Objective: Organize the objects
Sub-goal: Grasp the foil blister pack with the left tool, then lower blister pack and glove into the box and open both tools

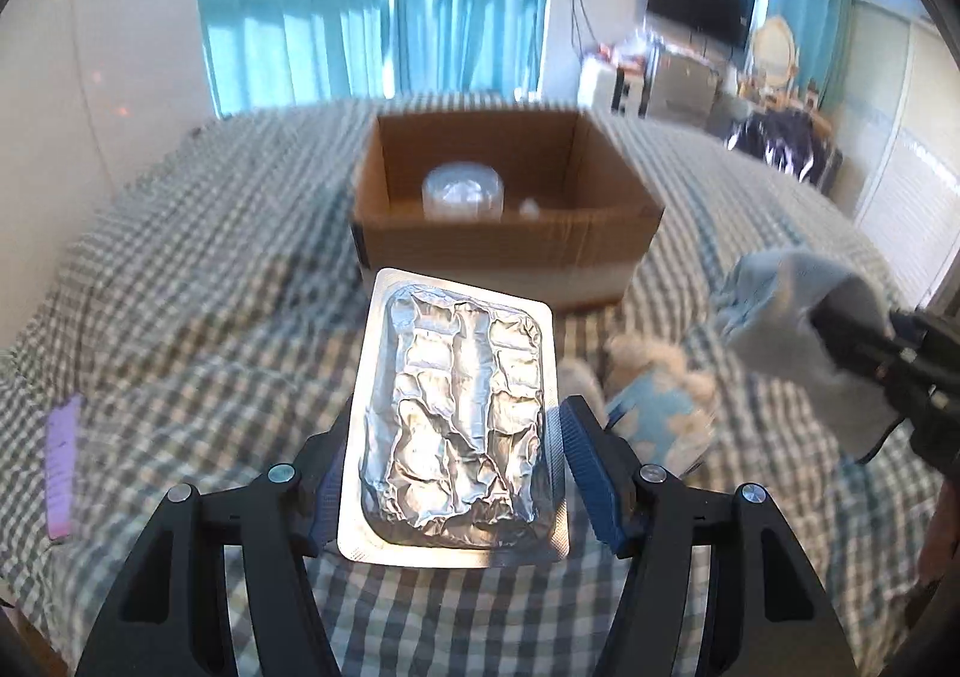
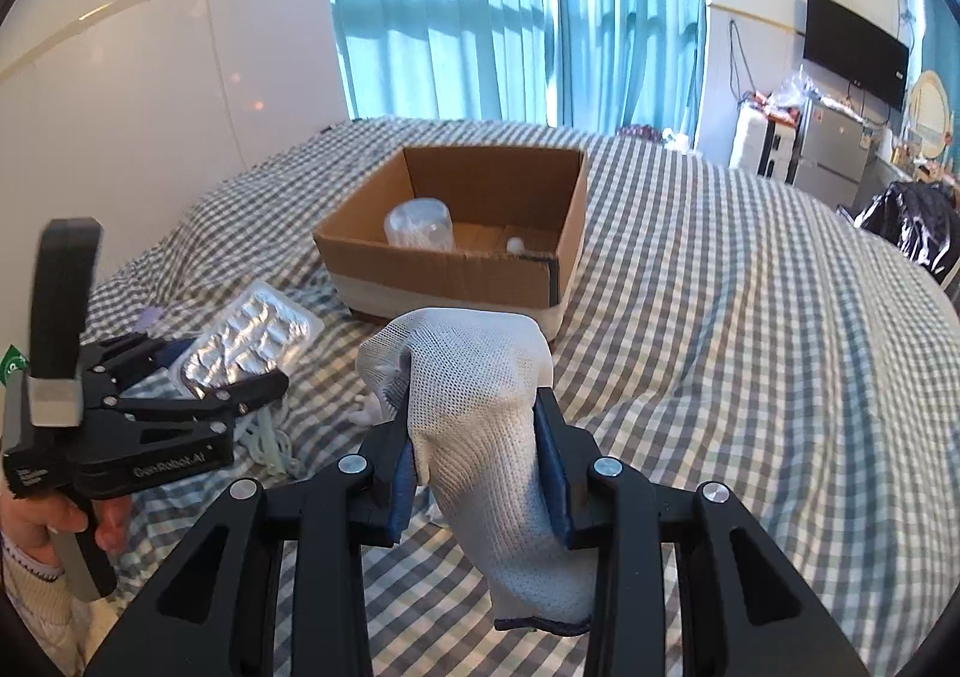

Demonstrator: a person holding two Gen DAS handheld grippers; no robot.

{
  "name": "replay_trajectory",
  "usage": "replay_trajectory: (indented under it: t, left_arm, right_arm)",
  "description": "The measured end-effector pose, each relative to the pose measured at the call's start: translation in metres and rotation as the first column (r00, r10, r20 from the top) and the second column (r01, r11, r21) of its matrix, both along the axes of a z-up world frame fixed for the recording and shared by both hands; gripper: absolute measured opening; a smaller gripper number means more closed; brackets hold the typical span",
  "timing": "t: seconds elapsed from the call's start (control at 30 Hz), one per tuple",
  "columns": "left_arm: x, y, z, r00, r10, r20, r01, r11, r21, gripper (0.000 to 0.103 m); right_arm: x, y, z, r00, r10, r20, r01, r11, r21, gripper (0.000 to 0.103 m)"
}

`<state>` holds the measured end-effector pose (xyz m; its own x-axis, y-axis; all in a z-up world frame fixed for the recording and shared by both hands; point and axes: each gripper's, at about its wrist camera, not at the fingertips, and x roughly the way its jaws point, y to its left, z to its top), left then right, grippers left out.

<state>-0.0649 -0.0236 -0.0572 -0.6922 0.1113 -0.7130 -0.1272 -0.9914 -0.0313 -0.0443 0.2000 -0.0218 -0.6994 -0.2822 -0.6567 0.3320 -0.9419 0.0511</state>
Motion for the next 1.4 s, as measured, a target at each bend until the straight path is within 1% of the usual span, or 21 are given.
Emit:
replay_trajectory:
  t: [0.1,0.27,0.43,0.57,0.67,0.8,0.93,1.03,1.23,1.4]
  left_arm:
    - [0.006,-0.003,0.02,0.999,0.006,-0.049,-0.005,1.0,0.019,0.065]
    - [0.009,-0.004,0.042,0.995,0.004,-0.098,0.0,0.999,0.045,0.065]
    - [0.002,0.002,0.068,0.989,0.001,-0.148,0.006,0.999,0.049,0.065]
    - [-0.014,0.007,0.086,0.983,0.001,-0.182,0.01,0.998,0.058,0.065]
    - [-0.033,0.008,0.098,0.978,0.013,-0.208,0.001,0.998,0.064,0.065]
    - [-0.066,0.008,0.105,0.974,0.03,-0.225,-0.017,0.998,0.058,0.065]
    - [-0.104,0.006,0.095,0.977,0.043,-0.21,-0.031,0.998,0.059,0.065]
    - [-0.135,0.007,0.078,0.981,0.047,-0.187,-0.038,0.998,0.053,0.065]
    - [-0.194,0.006,0.033,0.99,0.058,-0.126,-0.053,0.998,0.042,0.065]
    - [-0.223,0.005,0.004,0.994,0.051,-0.093,-0.048,0.998,0.033,0.065]
  right_arm:
    - [0.009,-0.003,0.014,1.0,0.004,-0.03,-0.004,1.0,0.009,0.034]
    - [0.018,-0.006,0.037,0.997,0.013,-0.081,-0.011,1.0,0.014,0.034]
    - [0.014,-0.009,0.061,0.991,0.016,-0.13,-0.014,1.0,0.018,0.034]
    - [0.0,-0.011,0.08,0.986,0.024,-0.166,-0.023,1.0,0.009,0.034]
    - [-0.017,-0.016,0.093,0.98,0.037,-0.193,-0.034,0.999,0.014,0.034]
    - [-0.051,-0.021,0.107,0.976,0.041,-0.214,-0.04,0.999,0.01,0.034]
    - [-0.098,-0.024,0.106,0.978,0.034,-0.207,-0.036,0.999,-0.009,0.034]
    - [-0.137,-0.026,0.098,0.983,0.026,-0.184,-0.032,0.999,-0.03,0.034]
    - [-0.215,-0.035,0.057,0.994,0.02,-0.11,-0.028,0.997,-0.069,0.034]
    - [-0.259,-0.043,0.025,0.997,0.008,-0.074,-0.015,0.996,-0.092,0.034]
